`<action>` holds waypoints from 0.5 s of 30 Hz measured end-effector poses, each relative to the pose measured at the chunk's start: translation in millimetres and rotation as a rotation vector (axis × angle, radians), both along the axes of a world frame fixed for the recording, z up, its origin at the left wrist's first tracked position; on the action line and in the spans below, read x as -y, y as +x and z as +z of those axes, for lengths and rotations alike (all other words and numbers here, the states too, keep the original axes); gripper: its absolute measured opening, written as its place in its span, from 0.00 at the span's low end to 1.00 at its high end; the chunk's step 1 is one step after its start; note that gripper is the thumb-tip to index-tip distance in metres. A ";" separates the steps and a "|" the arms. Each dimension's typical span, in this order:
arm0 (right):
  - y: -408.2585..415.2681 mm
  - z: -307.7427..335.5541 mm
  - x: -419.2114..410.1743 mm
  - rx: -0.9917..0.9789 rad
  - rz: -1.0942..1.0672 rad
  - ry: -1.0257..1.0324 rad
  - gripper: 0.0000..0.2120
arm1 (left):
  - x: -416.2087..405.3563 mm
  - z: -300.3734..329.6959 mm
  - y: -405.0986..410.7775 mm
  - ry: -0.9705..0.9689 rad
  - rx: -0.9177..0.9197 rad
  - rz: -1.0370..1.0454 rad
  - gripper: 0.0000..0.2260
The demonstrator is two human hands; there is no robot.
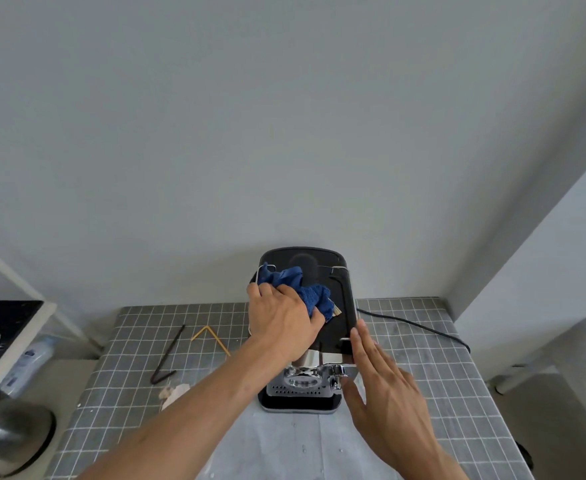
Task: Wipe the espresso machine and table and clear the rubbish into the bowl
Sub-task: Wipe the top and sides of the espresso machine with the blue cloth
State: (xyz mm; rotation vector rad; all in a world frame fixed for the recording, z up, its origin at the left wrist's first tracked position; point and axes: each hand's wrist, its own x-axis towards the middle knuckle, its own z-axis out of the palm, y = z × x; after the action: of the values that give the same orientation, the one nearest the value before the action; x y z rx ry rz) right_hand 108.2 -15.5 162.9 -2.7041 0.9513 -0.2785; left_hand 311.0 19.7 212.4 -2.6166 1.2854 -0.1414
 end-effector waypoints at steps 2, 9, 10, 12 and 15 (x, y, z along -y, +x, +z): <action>0.1 0.0 0.6 0.002 0.001 0.002 0.35 | 3.9 1.5 2.0 0.026 -0.016 0.023 0.37; -0.1 2.2 2.0 0.023 0.003 0.003 0.35 | 24.5 -0.8 20.3 0.047 -0.244 0.122 0.45; 0.2 3.0 1.8 0.015 0.001 0.004 0.35 | 25.7 -0.5 22.0 0.054 -0.262 0.124 0.45; 0.0 4.9 -0.1 -0.009 -0.001 0.012 0.35 | 24.7 3.0 20.7 0.074 -0.240 0.120 0.44; 0.5 8.8 -3.0 -0.020 0.006 0.020 0.37 | 20.2 9.3 9.8 0.123 -0.145 0.120 0.42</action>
State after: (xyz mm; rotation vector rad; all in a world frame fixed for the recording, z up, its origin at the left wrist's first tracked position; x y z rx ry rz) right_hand 108.7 -12.6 171.7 -2.6962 0.9466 -0.2396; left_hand 320.8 -0.5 221.7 -2.6291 1.1366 0.1451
